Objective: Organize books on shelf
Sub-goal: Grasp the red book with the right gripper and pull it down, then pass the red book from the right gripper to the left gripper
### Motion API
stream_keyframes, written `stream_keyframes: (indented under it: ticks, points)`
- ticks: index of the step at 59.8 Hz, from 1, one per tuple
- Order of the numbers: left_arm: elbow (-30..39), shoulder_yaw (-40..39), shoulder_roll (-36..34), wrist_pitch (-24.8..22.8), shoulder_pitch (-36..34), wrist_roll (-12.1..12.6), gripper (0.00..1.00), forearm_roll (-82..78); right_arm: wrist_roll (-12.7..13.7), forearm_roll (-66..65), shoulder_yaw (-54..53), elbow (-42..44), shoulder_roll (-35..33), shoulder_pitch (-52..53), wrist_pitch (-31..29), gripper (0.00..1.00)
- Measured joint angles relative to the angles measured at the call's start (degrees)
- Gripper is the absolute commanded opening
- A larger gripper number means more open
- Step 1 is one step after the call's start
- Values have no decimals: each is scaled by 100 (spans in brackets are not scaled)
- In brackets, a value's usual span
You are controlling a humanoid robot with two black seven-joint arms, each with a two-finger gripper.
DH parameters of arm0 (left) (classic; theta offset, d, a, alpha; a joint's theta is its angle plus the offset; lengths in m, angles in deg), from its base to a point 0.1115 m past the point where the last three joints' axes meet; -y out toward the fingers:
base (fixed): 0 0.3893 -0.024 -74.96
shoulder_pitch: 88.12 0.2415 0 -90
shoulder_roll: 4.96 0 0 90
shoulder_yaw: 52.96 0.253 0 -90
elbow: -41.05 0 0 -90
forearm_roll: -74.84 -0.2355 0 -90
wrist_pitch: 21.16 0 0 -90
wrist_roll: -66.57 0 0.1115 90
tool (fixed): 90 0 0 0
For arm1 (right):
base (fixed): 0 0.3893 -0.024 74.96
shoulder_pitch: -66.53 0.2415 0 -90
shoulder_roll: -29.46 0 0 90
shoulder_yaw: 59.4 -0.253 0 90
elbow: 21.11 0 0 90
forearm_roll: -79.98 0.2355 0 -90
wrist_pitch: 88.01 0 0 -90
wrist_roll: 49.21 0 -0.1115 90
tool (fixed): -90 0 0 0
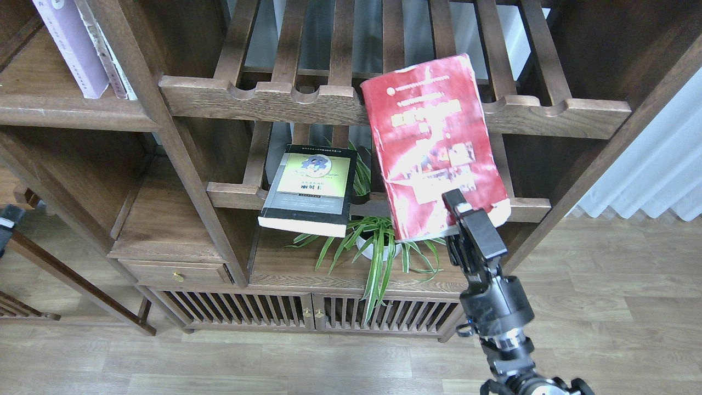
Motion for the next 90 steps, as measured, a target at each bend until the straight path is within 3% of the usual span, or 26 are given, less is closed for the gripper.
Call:
stream_keyframes:
  ticks: [31,48,69,90]
  points:
    - [-14,681,280,2,62,-3,100,100,61,921,-520,548,-752,-1353,8,3]
    - [-62,1500,501,1,113,-30,100,239,104,1038,-383,1591,-889,-1497,3,4]
    - [-76,4105,556,-1,41,-25,100,1899,474,951,636,2497,-211,-444,4,4]
    - [11,5168,704,-1,-123,-160,99,3010,904,946,1444,2901,115,208,4,4]
